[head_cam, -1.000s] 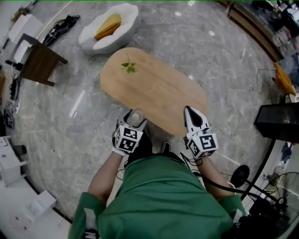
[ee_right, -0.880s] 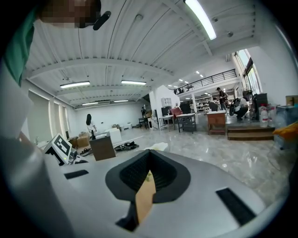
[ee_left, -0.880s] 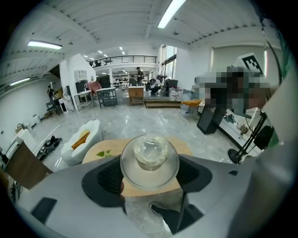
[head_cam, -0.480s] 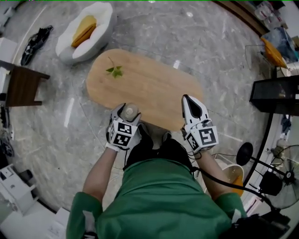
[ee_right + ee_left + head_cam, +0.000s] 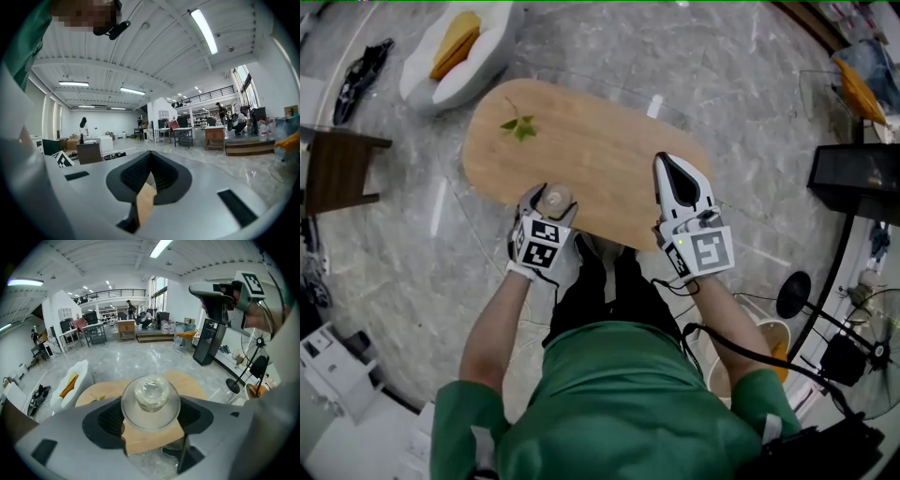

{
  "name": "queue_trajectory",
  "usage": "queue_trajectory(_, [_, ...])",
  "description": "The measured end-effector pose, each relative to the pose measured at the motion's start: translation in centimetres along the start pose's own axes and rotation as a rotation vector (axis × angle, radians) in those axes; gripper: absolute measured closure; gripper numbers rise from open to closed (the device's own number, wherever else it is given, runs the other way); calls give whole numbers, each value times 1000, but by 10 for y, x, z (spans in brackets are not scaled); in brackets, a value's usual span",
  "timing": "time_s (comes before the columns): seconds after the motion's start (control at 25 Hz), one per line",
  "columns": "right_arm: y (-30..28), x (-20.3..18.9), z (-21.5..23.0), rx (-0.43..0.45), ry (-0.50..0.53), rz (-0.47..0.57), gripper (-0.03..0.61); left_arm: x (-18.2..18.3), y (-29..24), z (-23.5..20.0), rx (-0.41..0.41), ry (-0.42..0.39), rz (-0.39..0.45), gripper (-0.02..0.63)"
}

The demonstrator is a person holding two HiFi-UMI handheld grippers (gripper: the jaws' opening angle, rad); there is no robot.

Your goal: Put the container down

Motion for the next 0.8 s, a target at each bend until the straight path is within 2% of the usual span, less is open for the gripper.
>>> queue_trajectory(0.2, [-12, -12, 17, 17, 0, -10, 565, 0, -42, -5, -7, 20, -5, 275])
queue_trajectory(0.36, [-21, -35, 28, 17, -44, -40, 565, -8, -85, -13, -16, 49, -49, 275])
queue_trajectory(0.8, [-31, -81, 53, 4, -127, -135, 565, -24, -196, -23, 6, 26, -149, 275])
Point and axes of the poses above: the fingertips, and each gripper's own axes: y backward along the fingers, z to its right, x out of its top, the point moved 10 cm from there along y, backward along the fingers, and after that the axes turned 14 degrees about -z, right-handed, at the moved point
